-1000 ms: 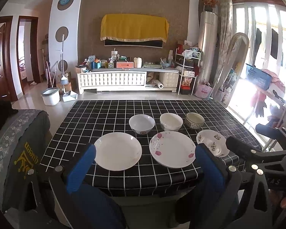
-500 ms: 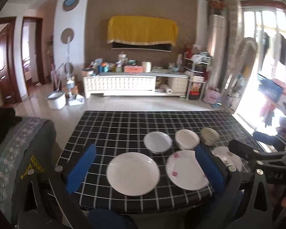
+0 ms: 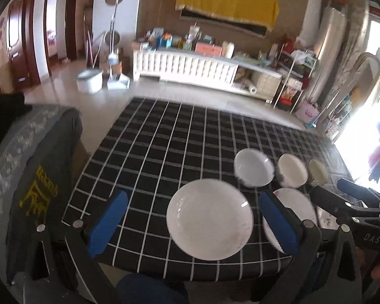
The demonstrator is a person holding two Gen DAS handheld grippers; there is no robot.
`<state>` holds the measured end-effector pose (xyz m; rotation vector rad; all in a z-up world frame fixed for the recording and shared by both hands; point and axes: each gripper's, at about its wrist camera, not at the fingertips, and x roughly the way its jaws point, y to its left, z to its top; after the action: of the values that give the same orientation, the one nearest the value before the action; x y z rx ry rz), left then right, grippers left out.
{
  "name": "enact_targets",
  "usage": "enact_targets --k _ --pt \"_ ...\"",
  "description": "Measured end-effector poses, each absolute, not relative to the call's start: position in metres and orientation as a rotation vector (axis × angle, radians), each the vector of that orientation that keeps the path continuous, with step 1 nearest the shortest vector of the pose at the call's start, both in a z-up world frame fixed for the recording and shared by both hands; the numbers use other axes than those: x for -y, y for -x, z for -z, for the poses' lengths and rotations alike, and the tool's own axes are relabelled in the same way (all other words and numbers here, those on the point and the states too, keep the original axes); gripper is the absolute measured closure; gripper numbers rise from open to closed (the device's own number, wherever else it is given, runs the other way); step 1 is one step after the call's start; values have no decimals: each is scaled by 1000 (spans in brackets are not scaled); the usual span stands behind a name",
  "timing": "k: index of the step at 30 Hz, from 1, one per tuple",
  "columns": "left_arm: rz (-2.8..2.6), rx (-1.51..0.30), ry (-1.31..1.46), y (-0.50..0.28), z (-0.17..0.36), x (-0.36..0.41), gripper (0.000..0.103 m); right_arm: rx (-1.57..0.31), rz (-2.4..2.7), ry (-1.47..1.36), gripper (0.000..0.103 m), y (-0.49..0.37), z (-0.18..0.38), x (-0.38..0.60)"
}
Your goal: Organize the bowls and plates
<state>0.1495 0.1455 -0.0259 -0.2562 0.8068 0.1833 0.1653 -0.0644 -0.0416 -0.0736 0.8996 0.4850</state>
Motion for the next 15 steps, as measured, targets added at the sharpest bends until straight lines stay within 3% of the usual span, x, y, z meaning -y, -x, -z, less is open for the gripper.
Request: enact_targets --k 8,15 --pt "-221 -943 310 -174 82 -175 0 -983 -519 150 2 -189 86 37" --pt "-227 -1065 369 -187 128 -191 0 -1077 -485 191 19 -213 129 29"
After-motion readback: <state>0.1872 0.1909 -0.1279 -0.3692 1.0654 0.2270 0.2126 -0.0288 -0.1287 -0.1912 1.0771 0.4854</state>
